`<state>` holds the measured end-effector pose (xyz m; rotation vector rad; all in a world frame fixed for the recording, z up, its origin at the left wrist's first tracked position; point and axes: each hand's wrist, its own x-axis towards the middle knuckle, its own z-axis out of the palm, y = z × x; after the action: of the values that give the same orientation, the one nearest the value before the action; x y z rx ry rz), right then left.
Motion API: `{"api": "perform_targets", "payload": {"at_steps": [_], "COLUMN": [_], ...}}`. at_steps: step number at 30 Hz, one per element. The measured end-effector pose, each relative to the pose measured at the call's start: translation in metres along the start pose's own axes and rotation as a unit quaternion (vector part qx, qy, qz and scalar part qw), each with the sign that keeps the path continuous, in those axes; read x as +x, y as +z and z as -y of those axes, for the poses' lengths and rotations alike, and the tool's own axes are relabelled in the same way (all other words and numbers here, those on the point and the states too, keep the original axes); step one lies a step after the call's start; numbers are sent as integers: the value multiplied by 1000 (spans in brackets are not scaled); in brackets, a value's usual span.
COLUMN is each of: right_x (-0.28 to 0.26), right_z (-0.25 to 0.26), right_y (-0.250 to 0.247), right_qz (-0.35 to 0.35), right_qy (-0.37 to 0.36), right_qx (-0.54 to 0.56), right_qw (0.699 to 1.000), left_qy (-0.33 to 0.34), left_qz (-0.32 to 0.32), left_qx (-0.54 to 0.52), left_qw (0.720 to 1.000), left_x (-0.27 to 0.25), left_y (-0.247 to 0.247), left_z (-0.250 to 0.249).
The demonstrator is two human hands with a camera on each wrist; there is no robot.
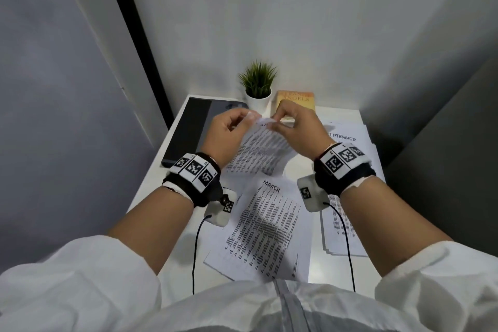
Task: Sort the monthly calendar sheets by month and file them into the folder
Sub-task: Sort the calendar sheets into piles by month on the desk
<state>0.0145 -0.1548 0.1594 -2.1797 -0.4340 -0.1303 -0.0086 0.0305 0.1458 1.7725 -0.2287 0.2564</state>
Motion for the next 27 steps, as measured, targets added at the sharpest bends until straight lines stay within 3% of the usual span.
{"api": "perform_targets", "payload": {"at_steps": [8, 10, 12, 14, 17, 18, 24, 27], "right_x": [9, 3, -8, -22, -41, -45, -57, -76], "right_z": [26, 10, -17, -43, -73, -79, -91, -101], "right_y": [-20, -21, -22, -21, -12, -8, 6, 18], "right_qz": [-136, -231, -317, -301, -169, -153, -215, -203], "right_qy": [-79, -51, 46, 163, 246, 248, 216, 243], "right_qx": [28, -19, -22, 72, 257, 282, 318, 310], "right_qw": [987, 971, 947, 937, 919, 914, 898, 896], "left_qy": [21, 0, -33, -52, -76, -82, -58, -71], "left_qz": [-44, -65, -89, -98, -83, -77, -47, -19], "left_qx": [41, 12, -17, -40, -93, -99, -67, -52], "left_qw": [998, 998, 995, 993, 989, 989, 995, 996], "left_x": [8, 13, 18, 20, 17, 14, -18, -35], "left_y": [11, 12, 8, 5, 16, 23, 39, 37], "left_z": [0, 4, 8, 13, 17, 19, 44, 67]}}
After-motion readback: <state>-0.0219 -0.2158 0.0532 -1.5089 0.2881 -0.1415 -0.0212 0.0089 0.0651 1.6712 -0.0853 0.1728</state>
